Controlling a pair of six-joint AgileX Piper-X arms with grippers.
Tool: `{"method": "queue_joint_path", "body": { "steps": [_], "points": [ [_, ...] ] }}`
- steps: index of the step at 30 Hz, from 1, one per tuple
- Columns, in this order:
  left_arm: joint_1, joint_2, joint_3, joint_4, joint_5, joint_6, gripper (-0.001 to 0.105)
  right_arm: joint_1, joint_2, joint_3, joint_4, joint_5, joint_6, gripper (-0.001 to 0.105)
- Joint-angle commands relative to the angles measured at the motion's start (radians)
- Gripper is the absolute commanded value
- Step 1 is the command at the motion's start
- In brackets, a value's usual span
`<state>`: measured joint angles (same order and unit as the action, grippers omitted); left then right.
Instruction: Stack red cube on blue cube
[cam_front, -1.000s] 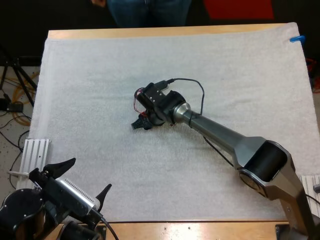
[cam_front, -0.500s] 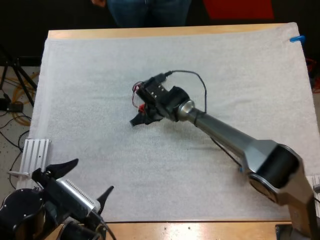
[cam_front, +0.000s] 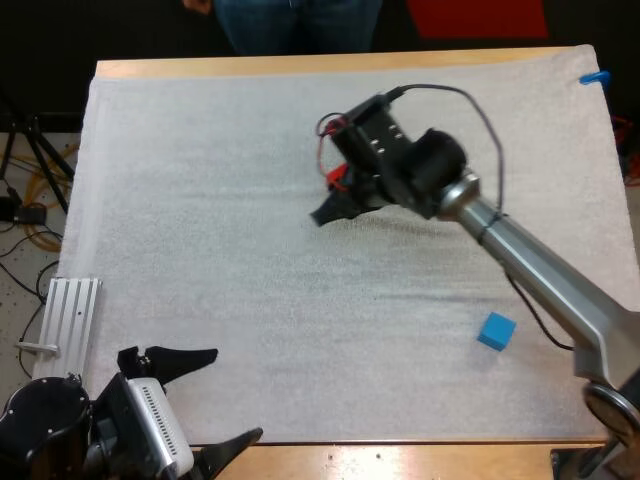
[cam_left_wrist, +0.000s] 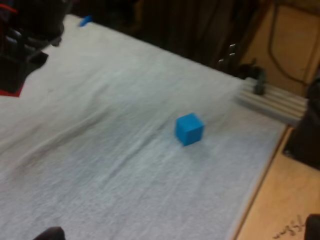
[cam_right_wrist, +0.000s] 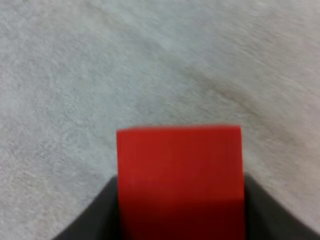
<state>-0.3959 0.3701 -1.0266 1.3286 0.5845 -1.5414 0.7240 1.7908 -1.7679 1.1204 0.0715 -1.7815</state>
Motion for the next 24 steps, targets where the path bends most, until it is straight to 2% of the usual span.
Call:
{"method": "queue_joint_path", "body": {
  "steps": [1,5,7,8,10,19,24],
  "points": [
    [-0.005,0.004,-0.006,-0.003,0.05,0.005,0.087,-0.015,-0.032,-0.009,0.049,0.0,-0.021,0.012],
    [-0.005,0.004,-0.006,0.011,0.056,0.005,0.087,-0.037,-0.081,-0.002,0.138,0.0,-0.025,0.012],
    [-0.005,0.004,-0.006,0.036,0.028,0.005,0.087,-0.047,-0.122,0.02,0.176,0.0,-0.025,0.012],
    [-0.005,0.004,-0.006,0.06,-0.027,0.007,0.087,-0.046,-0.138,0.035,0.178,0.018,-0.025,0.012],
    [-0.005,0.004,-0.006,0.066,-0.044,0.006,0.087,-0.046,-0.168,0.058,0.179,0.041,-0.025,0.012],
    [-0.005,0.023,-0.006,0.066,-0.044,0.024,0.087,-0.046,-0.328,0.254,0.179,0.117,0.009,0.012],
    [-0.005,0.027,-0.006,0.066,-0.044,0.025,0.087,-0.097,-0.396,0.359,0.177,0.118,0.039,0.012]
  ]
}}
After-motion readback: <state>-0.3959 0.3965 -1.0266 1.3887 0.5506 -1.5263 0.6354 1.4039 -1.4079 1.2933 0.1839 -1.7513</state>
